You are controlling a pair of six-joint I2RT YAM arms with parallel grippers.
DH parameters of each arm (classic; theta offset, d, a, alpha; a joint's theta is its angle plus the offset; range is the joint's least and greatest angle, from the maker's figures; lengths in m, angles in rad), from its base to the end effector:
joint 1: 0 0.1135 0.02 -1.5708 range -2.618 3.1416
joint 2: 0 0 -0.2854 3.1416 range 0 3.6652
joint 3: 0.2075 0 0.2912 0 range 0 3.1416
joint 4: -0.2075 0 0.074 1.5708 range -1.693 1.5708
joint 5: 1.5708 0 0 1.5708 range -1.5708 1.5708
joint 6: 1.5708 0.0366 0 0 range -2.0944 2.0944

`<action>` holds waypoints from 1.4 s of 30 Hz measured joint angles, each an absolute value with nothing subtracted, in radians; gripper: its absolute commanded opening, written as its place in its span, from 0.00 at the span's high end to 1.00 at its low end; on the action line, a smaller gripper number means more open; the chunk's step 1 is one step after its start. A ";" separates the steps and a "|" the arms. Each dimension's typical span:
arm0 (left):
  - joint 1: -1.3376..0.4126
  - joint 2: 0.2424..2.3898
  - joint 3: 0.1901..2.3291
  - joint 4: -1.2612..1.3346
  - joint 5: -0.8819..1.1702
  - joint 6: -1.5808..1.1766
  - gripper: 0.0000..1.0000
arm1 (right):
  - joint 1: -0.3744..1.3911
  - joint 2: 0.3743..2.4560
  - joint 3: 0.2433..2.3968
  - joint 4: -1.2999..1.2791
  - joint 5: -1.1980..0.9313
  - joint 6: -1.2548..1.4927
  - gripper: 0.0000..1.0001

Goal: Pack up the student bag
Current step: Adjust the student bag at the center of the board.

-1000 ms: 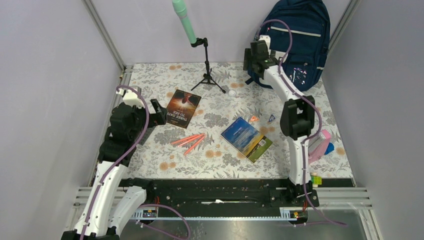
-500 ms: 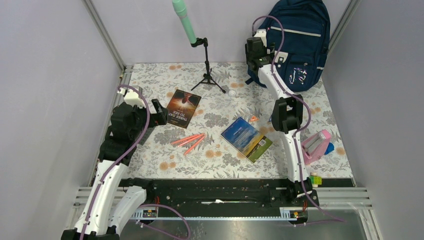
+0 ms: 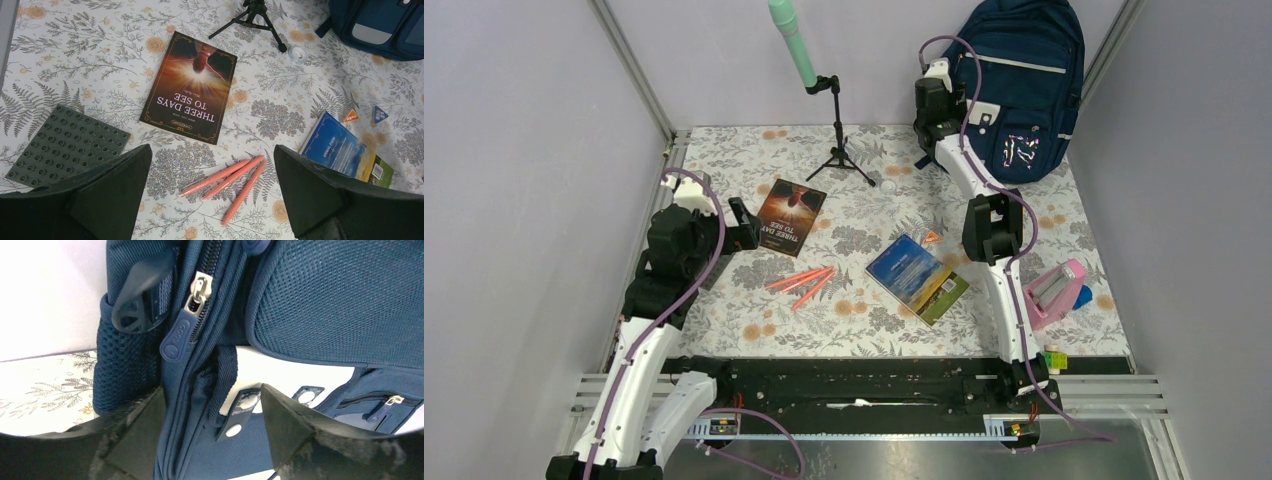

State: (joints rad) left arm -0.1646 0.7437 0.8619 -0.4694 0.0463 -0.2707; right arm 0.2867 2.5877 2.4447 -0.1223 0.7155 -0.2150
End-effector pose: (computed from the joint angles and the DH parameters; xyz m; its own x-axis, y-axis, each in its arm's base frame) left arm 0.1868 -0.0327 0.3619 -0.3822 -0.2073 -0.9005 0.1083 0.9578 -0.2664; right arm 0.6316 0.1612 0.2557 -0.3297 -0.2651 -0.9061 0.3311 0.8664 -0.3739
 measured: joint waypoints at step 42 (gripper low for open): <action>-0.295 0.804 0.868 -0.446 0.119 -0.243 0.06 | 0.262 1.943 1.420 0.471 0.478 -0.138 1.00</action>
State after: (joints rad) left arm -0.2951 0.8043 0.8677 -0.4461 0.1188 -0.2432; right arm 0.2619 1.9430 1.4204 0.4706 0.4778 -0.1383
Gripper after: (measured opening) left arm 0.948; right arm 0.021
